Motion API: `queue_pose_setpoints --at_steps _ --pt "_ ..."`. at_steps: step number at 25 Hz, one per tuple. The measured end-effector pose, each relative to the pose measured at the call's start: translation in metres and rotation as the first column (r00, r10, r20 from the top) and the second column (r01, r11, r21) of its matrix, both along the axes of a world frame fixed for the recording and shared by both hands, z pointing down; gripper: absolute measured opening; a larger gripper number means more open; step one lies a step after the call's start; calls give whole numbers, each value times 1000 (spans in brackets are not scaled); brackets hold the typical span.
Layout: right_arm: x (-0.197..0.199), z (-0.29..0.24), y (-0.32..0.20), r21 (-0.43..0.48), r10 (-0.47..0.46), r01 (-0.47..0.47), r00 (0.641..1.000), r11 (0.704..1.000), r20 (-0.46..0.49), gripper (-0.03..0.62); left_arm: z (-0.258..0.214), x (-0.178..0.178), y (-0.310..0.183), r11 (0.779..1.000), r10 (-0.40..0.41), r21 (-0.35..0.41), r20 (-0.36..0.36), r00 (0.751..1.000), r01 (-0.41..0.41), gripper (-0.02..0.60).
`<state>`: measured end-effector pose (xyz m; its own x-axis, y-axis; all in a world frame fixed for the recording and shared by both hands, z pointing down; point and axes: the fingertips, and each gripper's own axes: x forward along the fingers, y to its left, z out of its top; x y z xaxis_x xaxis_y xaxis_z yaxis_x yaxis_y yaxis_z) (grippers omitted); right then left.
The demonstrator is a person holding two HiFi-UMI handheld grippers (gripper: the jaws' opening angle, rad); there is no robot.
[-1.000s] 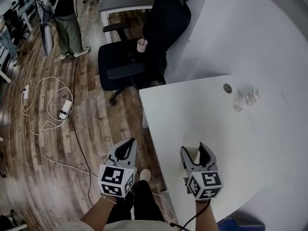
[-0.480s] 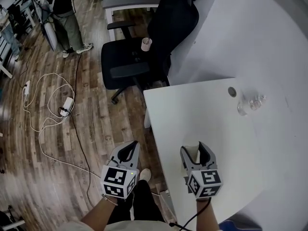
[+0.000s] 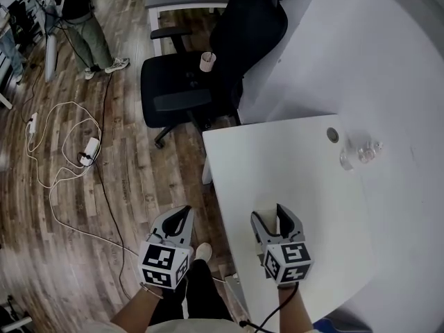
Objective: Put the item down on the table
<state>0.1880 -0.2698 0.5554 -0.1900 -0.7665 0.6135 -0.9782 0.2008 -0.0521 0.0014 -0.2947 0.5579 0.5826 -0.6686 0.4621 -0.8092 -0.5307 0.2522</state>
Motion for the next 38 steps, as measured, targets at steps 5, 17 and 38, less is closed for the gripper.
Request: queue_pose_setpoints --at_steps 5,17,38 --pt "-3 8 -5 -26 -9 9 1000 1000 1 293 6 -1 -4 1000 4 -11 8 1000 -4 17" --pt "-11 29 -12 -92 -26 24 1000 995 -14 293 15 -8 -9 1000 -5 -21 11 1000 5 17" --pt "-11 60 -20 -226 -23 18 1000 974 -17 291 27 -11 -17 999 -11 -36 34 999 13 17"
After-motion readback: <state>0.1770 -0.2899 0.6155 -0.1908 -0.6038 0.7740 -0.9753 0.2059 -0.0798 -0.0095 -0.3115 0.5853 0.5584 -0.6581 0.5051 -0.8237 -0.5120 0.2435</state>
